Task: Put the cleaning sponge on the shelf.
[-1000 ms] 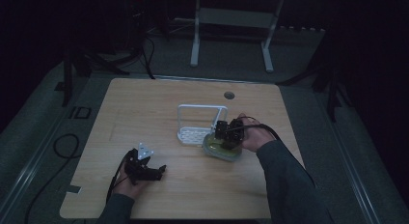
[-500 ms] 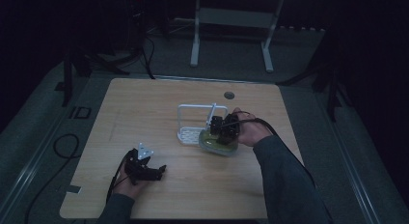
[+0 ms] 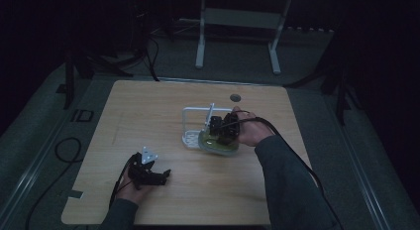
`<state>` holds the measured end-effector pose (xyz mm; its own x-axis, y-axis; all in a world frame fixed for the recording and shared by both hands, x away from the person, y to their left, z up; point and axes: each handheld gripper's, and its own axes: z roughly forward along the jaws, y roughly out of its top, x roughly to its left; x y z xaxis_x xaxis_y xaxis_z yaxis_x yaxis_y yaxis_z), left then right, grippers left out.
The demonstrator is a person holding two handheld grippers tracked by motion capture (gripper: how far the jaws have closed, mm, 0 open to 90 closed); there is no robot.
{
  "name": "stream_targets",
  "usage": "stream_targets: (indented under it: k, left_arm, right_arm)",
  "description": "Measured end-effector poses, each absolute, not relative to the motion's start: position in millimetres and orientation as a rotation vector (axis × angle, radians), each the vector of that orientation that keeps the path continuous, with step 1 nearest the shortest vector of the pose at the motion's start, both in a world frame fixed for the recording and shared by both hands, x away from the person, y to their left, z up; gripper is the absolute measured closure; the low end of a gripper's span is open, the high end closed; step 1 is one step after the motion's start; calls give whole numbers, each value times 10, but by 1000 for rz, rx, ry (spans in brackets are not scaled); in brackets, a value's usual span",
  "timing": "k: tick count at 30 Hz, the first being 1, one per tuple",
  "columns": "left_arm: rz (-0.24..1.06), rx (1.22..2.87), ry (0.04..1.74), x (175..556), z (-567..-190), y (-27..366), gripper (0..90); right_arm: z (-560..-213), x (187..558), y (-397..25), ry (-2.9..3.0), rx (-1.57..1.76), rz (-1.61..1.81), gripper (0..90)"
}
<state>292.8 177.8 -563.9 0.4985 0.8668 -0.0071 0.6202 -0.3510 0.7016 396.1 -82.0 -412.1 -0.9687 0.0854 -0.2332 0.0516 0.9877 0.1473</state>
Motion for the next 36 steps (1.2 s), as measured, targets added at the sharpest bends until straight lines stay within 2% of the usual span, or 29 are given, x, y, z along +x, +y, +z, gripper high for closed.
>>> stream_targets:
  k: [29,36]
  left_arm:
    - [489,2093,1215,2928,-5639,1778,66]
    - [490,2094,1216,2928,-5639,1778,66]
  right_arm:
    - [-4177,3983,-536,2782,-34,196,717]
    - [-4280,4008,-485,2760,-53,155,717]
